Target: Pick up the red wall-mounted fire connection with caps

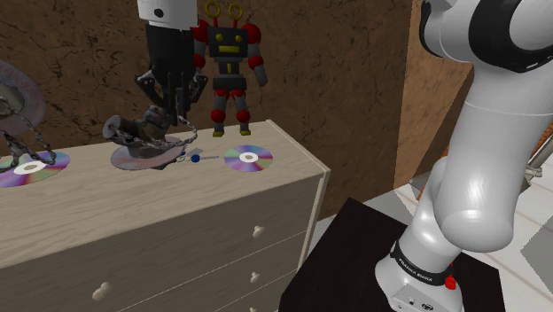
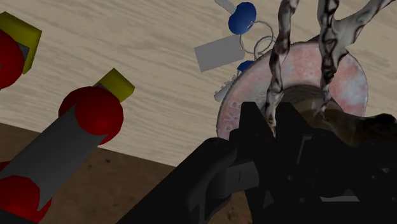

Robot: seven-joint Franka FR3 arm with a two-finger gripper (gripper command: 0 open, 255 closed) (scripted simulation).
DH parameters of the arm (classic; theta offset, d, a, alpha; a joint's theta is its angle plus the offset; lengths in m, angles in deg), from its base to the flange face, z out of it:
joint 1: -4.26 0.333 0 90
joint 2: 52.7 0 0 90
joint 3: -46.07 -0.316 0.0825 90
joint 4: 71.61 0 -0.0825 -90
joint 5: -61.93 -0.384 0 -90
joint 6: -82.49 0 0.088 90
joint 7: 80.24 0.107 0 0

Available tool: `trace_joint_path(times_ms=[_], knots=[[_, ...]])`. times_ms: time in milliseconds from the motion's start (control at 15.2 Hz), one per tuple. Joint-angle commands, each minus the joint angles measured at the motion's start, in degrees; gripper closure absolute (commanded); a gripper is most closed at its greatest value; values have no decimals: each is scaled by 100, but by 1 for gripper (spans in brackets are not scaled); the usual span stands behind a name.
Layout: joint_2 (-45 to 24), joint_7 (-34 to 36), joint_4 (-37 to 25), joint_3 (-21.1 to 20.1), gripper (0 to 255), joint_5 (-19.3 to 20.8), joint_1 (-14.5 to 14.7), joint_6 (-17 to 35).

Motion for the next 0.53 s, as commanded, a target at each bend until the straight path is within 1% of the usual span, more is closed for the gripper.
trace_joint_path(times_ms=[0,264,462], knots=[[0,0,1,0,255,0,0,2],[11,-5,14,1,255,-4,-3,5],[-36,16,-278,-4,255,14,11,-243]])
